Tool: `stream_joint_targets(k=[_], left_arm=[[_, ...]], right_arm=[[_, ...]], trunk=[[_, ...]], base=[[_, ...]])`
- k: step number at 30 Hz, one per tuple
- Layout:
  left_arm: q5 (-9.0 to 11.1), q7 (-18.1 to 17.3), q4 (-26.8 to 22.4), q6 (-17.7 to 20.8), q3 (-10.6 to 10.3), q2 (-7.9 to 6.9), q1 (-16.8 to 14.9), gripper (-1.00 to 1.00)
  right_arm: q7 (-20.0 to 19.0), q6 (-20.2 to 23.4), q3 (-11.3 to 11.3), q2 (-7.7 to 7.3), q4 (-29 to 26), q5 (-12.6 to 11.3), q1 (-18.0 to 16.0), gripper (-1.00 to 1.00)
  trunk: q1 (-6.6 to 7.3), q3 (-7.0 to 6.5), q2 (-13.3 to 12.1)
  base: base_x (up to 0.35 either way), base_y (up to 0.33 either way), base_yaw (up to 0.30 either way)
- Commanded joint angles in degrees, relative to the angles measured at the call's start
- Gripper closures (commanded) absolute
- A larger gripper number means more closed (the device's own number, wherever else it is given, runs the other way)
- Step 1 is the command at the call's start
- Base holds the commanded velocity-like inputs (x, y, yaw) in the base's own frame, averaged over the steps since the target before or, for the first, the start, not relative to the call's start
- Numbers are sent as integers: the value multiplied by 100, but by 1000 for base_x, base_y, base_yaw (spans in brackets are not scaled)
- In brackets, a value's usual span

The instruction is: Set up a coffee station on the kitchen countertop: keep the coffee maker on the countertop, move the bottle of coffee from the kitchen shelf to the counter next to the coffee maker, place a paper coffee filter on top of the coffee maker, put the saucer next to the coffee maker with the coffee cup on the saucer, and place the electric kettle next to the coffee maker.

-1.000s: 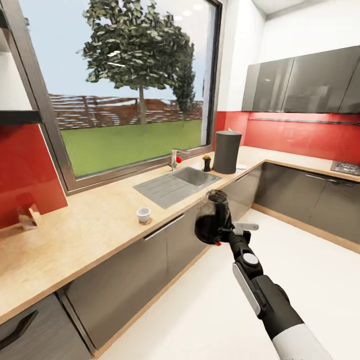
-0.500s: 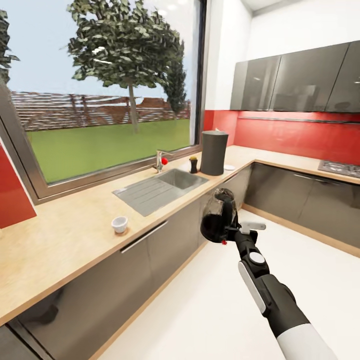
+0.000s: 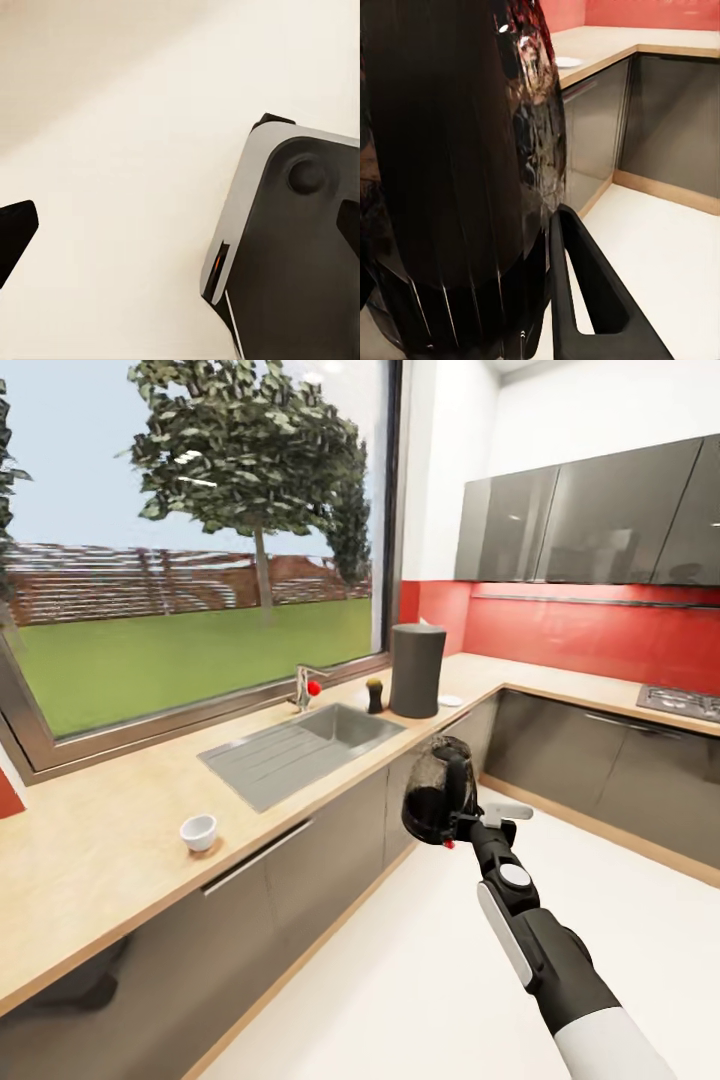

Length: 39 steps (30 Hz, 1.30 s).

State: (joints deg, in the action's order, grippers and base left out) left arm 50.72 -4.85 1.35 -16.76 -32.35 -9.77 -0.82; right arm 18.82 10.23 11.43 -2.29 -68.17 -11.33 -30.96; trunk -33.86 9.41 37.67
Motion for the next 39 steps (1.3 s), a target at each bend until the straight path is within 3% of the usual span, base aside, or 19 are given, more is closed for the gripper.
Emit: stream_joint_targets(k=[1,27,39], left_arm=[[60,-42,15,-21,-35,1,-6,-100],[60,-42,15,-21,-35,10,-6,-100],[60,-42,15,-21,-35,10,-6,-100]], right_arm=[[52,31,18,-8,-11,-13,-6,100],[52,25,17,0,-3,-10,-6,100],[52,33,28,0,-3,-11,-6,100]], trunk=[[-4,9,8],[-4,9,8],[-4,9,8]], base=[[243,-196,-38],[250,-196,-252],[322,-79,-172]])
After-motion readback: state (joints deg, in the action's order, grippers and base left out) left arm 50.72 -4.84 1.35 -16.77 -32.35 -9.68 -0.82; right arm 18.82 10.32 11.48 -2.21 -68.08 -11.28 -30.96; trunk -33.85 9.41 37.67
